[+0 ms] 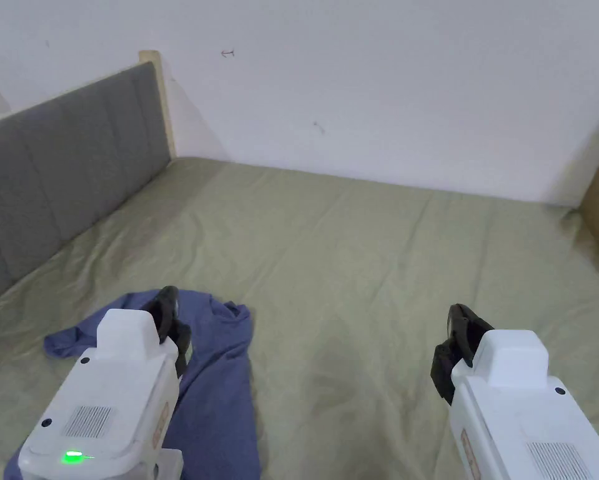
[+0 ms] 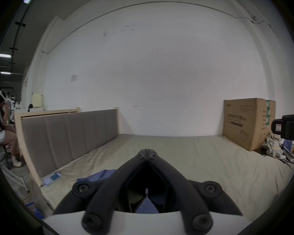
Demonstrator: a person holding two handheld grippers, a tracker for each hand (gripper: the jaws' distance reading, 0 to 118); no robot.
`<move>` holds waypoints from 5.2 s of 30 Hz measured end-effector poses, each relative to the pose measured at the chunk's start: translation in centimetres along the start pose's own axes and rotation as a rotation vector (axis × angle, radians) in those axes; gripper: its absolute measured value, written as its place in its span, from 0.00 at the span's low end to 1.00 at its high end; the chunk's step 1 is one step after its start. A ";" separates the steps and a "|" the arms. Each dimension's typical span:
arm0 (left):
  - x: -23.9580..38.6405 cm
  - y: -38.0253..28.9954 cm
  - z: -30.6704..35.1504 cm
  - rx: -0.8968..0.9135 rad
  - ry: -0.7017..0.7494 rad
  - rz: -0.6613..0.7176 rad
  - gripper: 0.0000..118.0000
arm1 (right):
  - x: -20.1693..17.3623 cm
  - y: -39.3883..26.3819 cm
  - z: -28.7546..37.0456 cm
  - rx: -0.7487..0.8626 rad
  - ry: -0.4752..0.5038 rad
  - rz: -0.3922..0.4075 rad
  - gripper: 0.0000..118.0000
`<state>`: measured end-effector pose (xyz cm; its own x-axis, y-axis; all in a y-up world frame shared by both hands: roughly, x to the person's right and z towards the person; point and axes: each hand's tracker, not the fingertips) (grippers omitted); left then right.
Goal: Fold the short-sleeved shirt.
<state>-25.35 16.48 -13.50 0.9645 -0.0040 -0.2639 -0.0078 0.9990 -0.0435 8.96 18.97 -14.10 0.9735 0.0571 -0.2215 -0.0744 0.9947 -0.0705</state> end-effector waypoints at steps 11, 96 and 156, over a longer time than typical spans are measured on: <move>-11.8 -0.2 3.4 -0.024 0.260 -0.004 0.00 | -9.4 0.3 -3.9 0.000 0.238 -0.005 0.00; 24.6 8.5 -11.9 -0.496 -0.856 0.043 0.00 | 11.5 -1.2 6.2 -0.072 -0.246 -0.025 0.00; 13.4 4.6 -4.8 -0.073 -0.401 -0.016 0.00 | 10.6 1.9 5.8 0.026 -0.287 -0.046 0.00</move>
<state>-13.73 20.77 -21.84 0.9910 0.0126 0.1332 0.0029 0.9932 -0.1161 20.37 21.98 -10.90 0.9974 0.0304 0.0658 -0.0272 0.9984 -0.0486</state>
